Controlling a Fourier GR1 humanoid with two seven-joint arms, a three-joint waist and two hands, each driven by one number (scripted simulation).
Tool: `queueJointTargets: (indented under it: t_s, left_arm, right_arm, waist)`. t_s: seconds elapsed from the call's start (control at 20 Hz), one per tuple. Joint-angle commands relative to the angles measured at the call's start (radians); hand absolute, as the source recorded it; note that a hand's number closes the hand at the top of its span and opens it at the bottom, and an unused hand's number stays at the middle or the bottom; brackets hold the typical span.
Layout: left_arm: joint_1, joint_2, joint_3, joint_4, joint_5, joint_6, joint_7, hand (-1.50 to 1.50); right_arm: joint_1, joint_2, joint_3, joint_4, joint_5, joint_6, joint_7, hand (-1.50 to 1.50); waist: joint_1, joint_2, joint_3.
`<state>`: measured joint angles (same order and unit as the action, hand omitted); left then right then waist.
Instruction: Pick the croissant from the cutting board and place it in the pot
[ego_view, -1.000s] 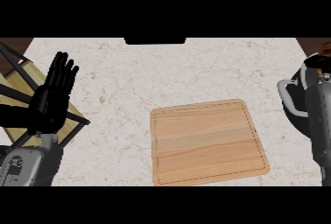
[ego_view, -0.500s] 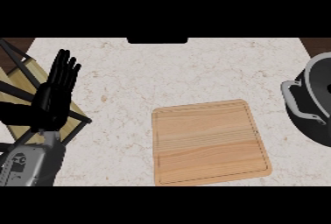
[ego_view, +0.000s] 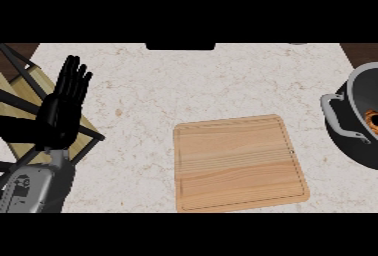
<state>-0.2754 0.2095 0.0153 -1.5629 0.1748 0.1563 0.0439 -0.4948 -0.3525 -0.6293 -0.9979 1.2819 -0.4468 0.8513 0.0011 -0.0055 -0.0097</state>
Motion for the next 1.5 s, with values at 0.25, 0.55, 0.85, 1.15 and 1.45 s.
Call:
queueJointTargets:
  t_s: [0.25,0.55,0.85,1.15,1.45]
  left_arm:
    - [-0.062,0.015,0.022,0.032,-0.034,0.029,0.038,0.00]
    - [0.028,-0.002,0.042,0.064,-0.003,-0.020,-0.069,0.00]
    - [0.032,0.054,0.086,0.017,0.034,-0.054,-0.008,0.00]
    - [0.066,0.044,0.061,-0.036,0.003,-0.040,-0.006,0.00]
    - [-0.023,0.012,0.047,0.006,-0.029,0.010,0.039,0.00]
  right_arm:
    - [-0.045,-0.016,0.021,0.043,-0.136,-0.171,-0.212,-1.50]
    - [-0.059,-0.006,-0.050,0.001,-0.276,-0.346,-0.262,-1.50]
    - [0.092,0.070,-0.075,-0.236,-0.456,-0.419,-0.345,-1.50]
    - [0.307,0.118,-0.080,-0.496,-0.575,-0.433,-0.430,-1.50]
    - [0.483,0.136,-0.119,-0.665,-0.738,-0.385,-0.477,-1.50]
  waist:
    - [0.004,0.008,0.011]
    - [0.005,0.009,0.010]
    - [-0.008,0.003,0.010]
    - [-0.011,0.001,0.010]
    - [-0.013,0.003,0.010]
